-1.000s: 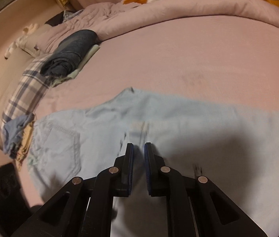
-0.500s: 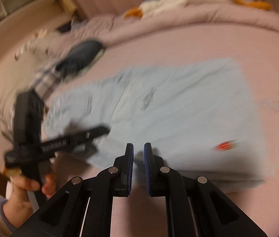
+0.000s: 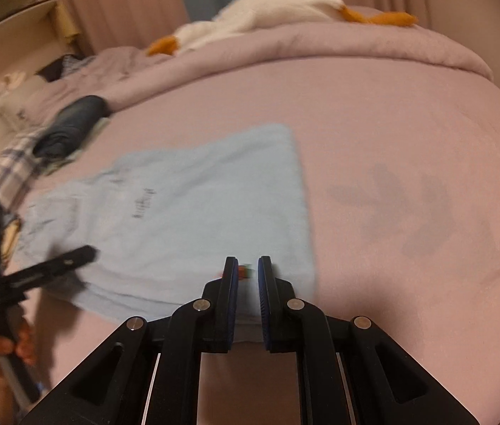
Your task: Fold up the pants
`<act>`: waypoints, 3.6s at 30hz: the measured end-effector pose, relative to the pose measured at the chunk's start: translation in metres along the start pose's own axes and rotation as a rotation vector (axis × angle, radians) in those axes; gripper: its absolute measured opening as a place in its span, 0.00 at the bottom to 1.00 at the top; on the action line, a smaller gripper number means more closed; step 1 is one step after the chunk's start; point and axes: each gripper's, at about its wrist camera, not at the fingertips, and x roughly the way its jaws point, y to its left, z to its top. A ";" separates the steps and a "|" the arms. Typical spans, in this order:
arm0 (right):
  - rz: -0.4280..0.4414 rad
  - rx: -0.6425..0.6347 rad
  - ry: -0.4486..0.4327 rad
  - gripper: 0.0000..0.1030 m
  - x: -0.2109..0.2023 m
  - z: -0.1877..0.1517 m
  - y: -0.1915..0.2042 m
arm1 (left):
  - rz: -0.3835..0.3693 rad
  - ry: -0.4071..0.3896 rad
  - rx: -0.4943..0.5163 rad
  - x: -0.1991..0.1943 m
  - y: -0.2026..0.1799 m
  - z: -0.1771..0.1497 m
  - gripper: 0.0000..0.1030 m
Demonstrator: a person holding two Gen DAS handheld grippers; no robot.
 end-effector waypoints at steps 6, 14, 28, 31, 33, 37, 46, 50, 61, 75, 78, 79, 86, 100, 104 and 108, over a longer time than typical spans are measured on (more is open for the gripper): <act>-0.001 0.022 0.017 0.10 0.017 -0.011 -0.009 | 0.045 -0.016 -0.012 -0.009 0.005 -0.007 0.21; 0.117 0.006 -0.064 0.10 -0.008 -0.003 0.032 | 0.042 -0.022 0.002 -0.012 0.006 -0.010 0.21; 0.088 -0.184 -0.003 0.11 0.016 -0.003 0.093 | -0.046 -0.047 -0.030 -0.018 0.019 -0.020 0.24; 0.082 -0.241 -0.022 0.11 0.028 -0.003 0.110 | -0.051 -0.041 -0.031 -0.019 0.017 -0.020 0.24; 0.072 -0.249 0.051 0.11 0.049 -0.006 0.116 | -0.051 -0.028 -0.032 -0.019 0.017 -0.020 0.24; 0.018 -0.328 0.114 0.11 0.061 -0.005 0.127 | -0.075 -0.029 -0.049 -0.026 0.022 -0.022 0.24; 0.018 -0.284 0.058 0.11 0.073 0.046 0.135 | -0.031 -0.099 -0.067 -0.050 0.045 -0.031 0.21; -0.022 -0.292 0.044 0.11 0.108 0.075 0.148 | -0.073 -0.094 -0.092 -0.051 0.058 -0.032 0.20; 0.047 -0.228 0.120 0.11 0.114 0.072 0.143 | -0.080 -0.093 -0.097 -0.052 0.060 -0.036 0.21; 0.093 -0.318 0.086 0.11 0.061 -0.012 0.144 | -0.072 -0.079 -0.135 -0.054 0.057 -0.027 0.24; 0.095 -0.301 0.081 0.11 0.062 -0.009 0.143 | -0.144 -0.090 -0.189 -0.071 0.067 -0.034 0.30; 0.092 -0.302 0.075 0.11 0.062 -0.009 0.143 | -0.173 -0.095 -0.219 -0.079 0.074 -0.038 0.31; 0.121 -0.259 0.067 0.11 0.061 -0.011 0.136 | -0.205 -0.130 -0.530 -0.111 0.131 -0.072 0.54; 0.148 -0.236 0.076 0.11 0.060 -0.010 0.132 | -0.174 -0.298 -0.872 -0.099 0.166 -0.050 0.48; 0.151 -0.236 0.076 0.11 0.060 -0.010 0.132 | -0.160 -0.331 -0.877 -0.098 0.176 -0.040 0.47; 0.153 -0.246 0.073 0.11 0.060 -0.011 0.134 | -0.161 -0.329 -0.885 -0.098 0.189 -0.034 0.36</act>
